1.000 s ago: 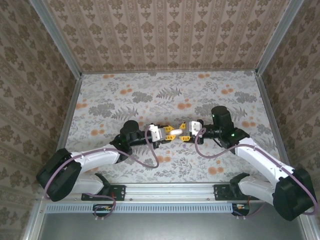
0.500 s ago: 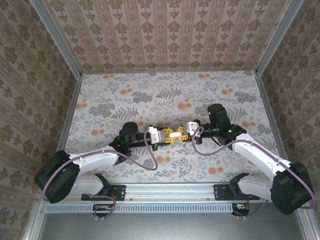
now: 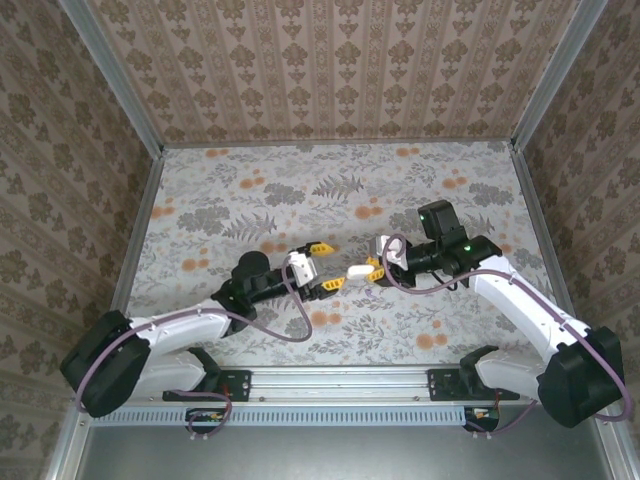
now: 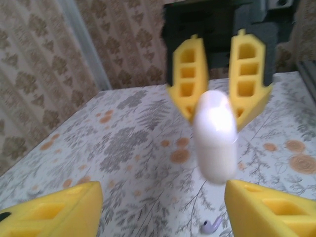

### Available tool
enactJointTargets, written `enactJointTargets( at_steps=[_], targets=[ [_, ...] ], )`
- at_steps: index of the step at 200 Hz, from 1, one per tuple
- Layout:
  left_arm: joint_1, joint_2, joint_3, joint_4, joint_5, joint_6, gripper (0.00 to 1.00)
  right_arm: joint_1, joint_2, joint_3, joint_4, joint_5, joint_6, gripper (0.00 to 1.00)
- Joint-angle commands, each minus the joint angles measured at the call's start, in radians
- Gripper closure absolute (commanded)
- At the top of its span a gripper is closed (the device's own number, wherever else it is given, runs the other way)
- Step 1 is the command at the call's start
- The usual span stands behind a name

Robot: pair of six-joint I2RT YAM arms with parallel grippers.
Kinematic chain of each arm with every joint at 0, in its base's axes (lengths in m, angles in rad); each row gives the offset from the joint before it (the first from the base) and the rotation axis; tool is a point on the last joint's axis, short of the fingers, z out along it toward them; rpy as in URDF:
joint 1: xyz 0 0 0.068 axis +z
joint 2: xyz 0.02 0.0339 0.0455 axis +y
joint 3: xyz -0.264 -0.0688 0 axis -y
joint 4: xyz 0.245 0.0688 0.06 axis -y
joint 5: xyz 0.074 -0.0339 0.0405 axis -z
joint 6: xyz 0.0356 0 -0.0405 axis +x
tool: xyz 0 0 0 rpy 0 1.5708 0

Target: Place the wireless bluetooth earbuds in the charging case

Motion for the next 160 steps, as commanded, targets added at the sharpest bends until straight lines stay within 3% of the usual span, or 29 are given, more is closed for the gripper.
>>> enactJointTargets(
  at_steps=[1, 27, 81, 160],
  targets=[
    [0.000, -0.036, -0.040, 0.016, -0.132, -0.067, 0.31, -0.008, 0.011, 0.023, -0.111, 0.087, 0.081, 0.77],
    [0.001, -0.078, -0.064, -0.044, -0.281, -0.124, 0.26, -0.011, 0.058, 0.076, -0.205, 0.235, 0.143, 0.76],
    [0.007, -0.108, -0.091, -0.129, -0.488, -0.216, 0.24, -0.023, 0.162, 0.181, -0.319, 0.368, 0.216, 0.76],
    [0.011, -0.140, -0.081, -0.225, -0.527, -0.153, 0.21, -0.061, 0.472, 0.425, -0.519, 0.488, 0.191, 0.76]
  ],
)
